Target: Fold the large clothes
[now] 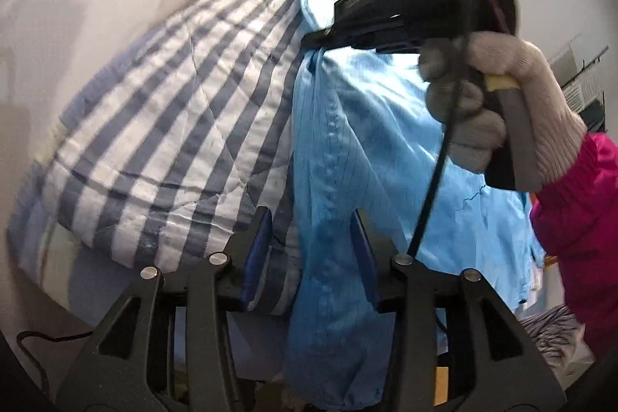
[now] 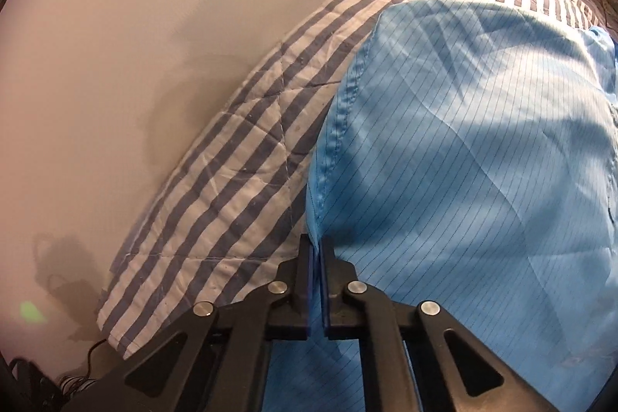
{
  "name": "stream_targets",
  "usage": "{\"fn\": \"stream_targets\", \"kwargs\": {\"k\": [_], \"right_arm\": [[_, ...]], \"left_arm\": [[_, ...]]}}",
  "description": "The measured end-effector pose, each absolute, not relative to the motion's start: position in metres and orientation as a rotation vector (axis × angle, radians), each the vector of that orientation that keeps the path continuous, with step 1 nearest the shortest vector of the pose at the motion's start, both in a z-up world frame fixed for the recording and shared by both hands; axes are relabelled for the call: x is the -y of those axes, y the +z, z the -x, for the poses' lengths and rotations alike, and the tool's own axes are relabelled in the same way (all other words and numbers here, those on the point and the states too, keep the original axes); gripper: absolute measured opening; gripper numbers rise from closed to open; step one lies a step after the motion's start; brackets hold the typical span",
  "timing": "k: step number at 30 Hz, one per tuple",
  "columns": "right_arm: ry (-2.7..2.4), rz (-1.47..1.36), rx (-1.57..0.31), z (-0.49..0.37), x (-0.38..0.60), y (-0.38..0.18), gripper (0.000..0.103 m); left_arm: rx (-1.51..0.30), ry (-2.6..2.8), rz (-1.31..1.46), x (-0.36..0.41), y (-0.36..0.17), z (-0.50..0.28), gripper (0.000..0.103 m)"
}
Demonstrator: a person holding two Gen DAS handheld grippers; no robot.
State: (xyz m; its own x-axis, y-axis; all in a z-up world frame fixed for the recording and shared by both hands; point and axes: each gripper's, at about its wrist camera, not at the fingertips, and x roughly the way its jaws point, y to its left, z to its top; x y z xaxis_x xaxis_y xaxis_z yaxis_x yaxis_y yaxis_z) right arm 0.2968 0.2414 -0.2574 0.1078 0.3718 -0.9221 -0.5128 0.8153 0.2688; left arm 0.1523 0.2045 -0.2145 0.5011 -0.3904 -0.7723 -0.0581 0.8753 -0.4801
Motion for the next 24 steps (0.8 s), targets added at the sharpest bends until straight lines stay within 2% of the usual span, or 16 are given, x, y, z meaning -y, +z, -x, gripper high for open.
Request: {"fn": "stream_targets", "kwargs": {"k": [1,2,3,12,13,15,16,24], "right_arm": [[0.662,0.113,-1.307,-0.296,-0.235,-0.257,0.000],[0.671,0.091,-1.306,-0.296,-0.231,-0.257,0.000],[0.680,0.061,-1.306,-0.297,-0.225,-0.256,0.000],[0.765,-0.097,-1.270,-0.299,-0.169,-0.234,0.001],[0.770,-0.091,-1.269,-0.300,-0.166,-0.231,0.006],[0.748,-0.065,-1.268,-0.306,-0.163,-0.223,0.031],[0.736,-0.056,-1.262,-0.310,-0.162,-0.218,0.048],[0.608,0.143,-1.267,-0.338,-0.213,-0.210,0.056]], "left_arm": [[-1.034,-0.220,0.491,-0.204,-0.215,-0.153,0.038],[-1.032,-0.231,0.486,-0.203,-0.215,-0.154,0.027],[-1.038,-0.243,0.476,-0.204,-0.216,-0.155,0.000],[-0.956,-0.259,0.358,-0.185,-0.196,-0.146,0.000],[-0.954,-0.262,0.356,-0.184,-0.196,-0.145,0.000],[-0.946,-0.264,0.349,-0.182,-0.194,-0.143,0.000],[-0.942,-0.271,0.347,-0.181,-0.192,-0.142,0.000],[-0.931,-0.285,0.322,-0.177,-0.186,-0.141,0.000]]}}
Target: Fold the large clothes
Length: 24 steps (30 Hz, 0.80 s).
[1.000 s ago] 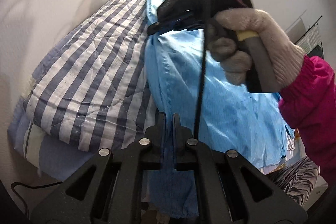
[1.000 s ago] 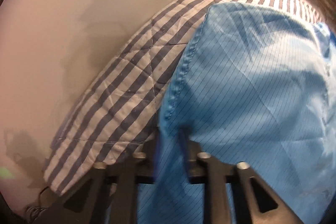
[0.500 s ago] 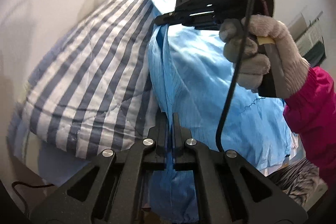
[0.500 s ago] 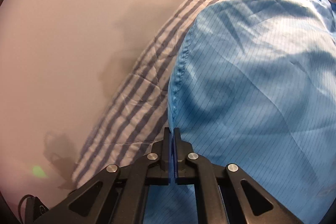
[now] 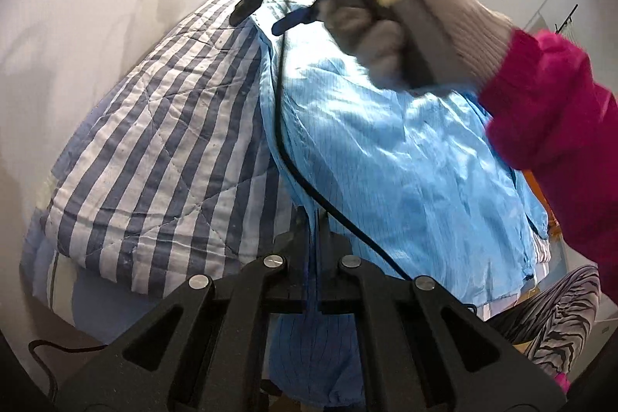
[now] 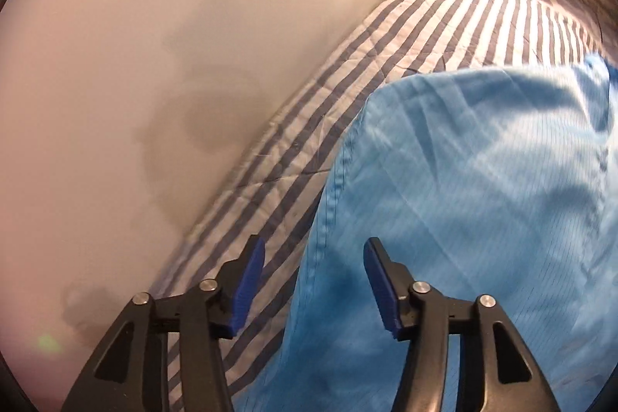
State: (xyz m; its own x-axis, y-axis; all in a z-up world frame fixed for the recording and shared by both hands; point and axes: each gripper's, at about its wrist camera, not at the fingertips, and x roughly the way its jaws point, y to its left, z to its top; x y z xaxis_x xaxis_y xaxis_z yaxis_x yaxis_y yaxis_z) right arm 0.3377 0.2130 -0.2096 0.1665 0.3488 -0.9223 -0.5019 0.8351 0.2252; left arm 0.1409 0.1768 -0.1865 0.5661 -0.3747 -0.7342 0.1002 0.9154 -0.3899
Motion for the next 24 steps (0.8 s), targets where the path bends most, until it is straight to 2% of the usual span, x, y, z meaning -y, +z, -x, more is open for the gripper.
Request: {"fn": "stream_targets", "kwargs": {"k": [3,5,6,7,8,24], "right_arm": [[0.548,0.242,-1.260,-0.340,-0.241,-0.221,0.049],[0.536,0.252,-1.268,-0.341,-0.248,-0.227,0.017],[0.534,0.243,-1.276,-0.342,-0.246,-0.230,0.013],[0.539,0.227,-1.279,-0.343,-0.247,-0.233,0.003],[0.549,0.205,-1.280,-0.344,-0.244,-0.234,0.000],[0.682,-0.258,-1.104,-0.335,-0.076,-0.185,0.000]], "left_arm": [[-0.937,-0.281,0.312,-0.174,-0.187,-0.142,0.000],[-0.935,-0.280,0.302,-0.172,-0.186,-0.141,0.000],[-0.935,-0.280,0.296,-0.171,-0.186,-0.140,0.000],[-0.936,-0.281,0.291,-0.170,-0.185,-0.140,0.000],[-0.938,-0.284,0.287,-0.168,-0.184,-0.140,0.000],[-0.904,-0.377,0.071,-0.092,-0.143,-0.128,0.000]]}}
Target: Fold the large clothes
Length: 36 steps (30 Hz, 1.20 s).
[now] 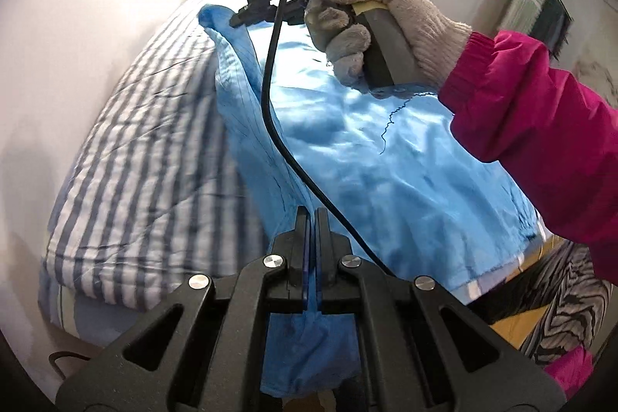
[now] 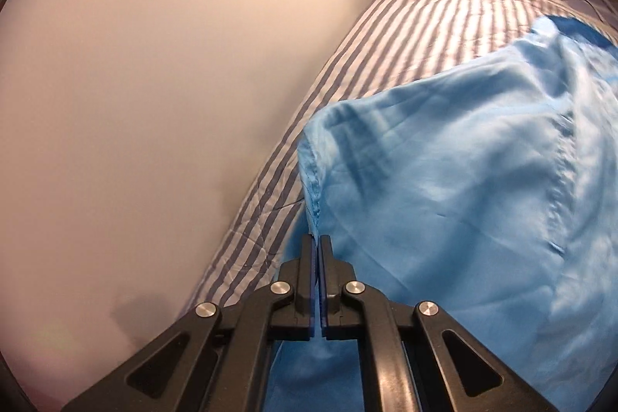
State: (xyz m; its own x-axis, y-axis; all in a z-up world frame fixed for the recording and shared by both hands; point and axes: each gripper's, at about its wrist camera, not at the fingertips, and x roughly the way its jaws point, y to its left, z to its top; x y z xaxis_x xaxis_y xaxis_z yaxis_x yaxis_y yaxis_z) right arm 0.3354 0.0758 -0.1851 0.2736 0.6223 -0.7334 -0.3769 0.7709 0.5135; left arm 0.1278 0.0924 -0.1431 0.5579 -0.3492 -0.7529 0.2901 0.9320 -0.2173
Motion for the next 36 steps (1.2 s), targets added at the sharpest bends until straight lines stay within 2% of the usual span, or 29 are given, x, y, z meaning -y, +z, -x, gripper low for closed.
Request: {"fn": "stream_targets", "kwargs": {"k": [9,17,23,25,27,28,29,36], "right_arm": [[0.652,-0.502,-1.030,-0.312,0.022,-0.186,0.000],[0.535,-0.658,-1.045,-0.281,0.124,-0.222,0.000],[0.456,-0.693,-1.111,-0.278,0.155,-0.252,0.000],[0.448,-0.644,-1.116,-0.279,0.157,-0.253,0.005],[0.453,-0.601,-1.111,-0.277,0.159,-0.247,0.022],[0.454,-0.592,-1.101,-0.277,0.161,-0.243,0.041],[0.450,-0.586,-1.080,-0.276,0.169,-0.236,0.045],[0.558,-0.622,-1.040,-0.307,0.152,-0.212,0.045]], "left_arm": [[-0.927,-0.508,-0.042,-0.022,-0.141,-0.119,0.000],[-1.001,-0.628,-0.137,0.047,-0.166,-0.119,0.000],[-1.045,-0.636,-0.162,0.065,-0.184,-0.129,0.000],[-1.054,-0.634,-0.155,0.066,-0.185,-0.132,0.000],[-1.057,-0.633,-0.152,0.065,-0.187,-0.132,0.000],[-1.060,-0.635,-0.151,0.064,-0.190,-0.132,0.000],[-1.061,-0.636,-0.151,0.064,-0.191,-0.132,0.000],[-1.069,-0.648,-0.151,0.067,-0.196,-0.133,0.000]]}}
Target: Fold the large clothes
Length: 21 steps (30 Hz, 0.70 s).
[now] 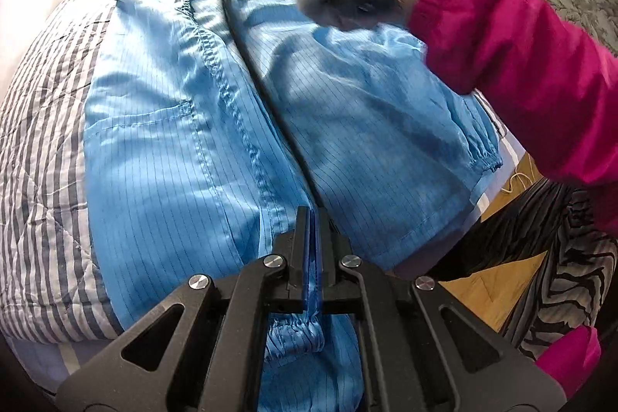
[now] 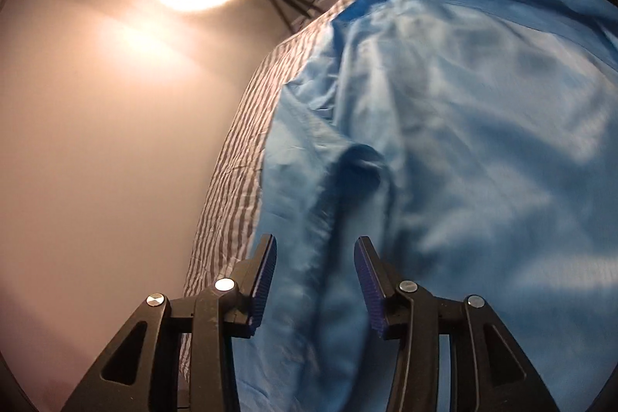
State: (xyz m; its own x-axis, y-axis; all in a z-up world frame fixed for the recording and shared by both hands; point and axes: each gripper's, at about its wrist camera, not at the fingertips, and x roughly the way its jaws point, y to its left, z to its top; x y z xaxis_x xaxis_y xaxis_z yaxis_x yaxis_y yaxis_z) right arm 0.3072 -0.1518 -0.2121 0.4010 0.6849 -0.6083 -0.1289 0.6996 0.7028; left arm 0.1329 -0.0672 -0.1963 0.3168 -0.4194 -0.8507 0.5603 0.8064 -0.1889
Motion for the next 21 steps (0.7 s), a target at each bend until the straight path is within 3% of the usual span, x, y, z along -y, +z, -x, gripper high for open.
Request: {"fn": "stream_targets", "kwargs": {"k": [7,8,10,15,21], "right_arm": [[0.472,-0.609,-1.112,-0.368,0.115,-0.239,0.041],[0.465,-0.616,-1.112,-0.373,0.114,-0.240,0.022],[0.462,-0.627,-1.112,-0.379,0.111,-0.240,0.003],[0.485,-0.539,-0.953,-0.379,0.121,-0.206,0.001],[0.376,-0.551,-1.018,-0.385,0.139,-0.244,0.001]], "left_arm": [[-1.077,-0.656,-0.148,0.064,-0.197,-0.135,0.000],[-1.081,-0.655,-0.147,0.064,-0.197,-0.135,0.000],[-1.086,-0.654,-0.149,0.065,-0.200,-0.137,0.000],[-1.107,-0.656,-0.145,0.068,-0.208,-0.140,0.000],[-1.128,-0.666,-0.152,0.072,-0.217,-0.138,0.000]]}}
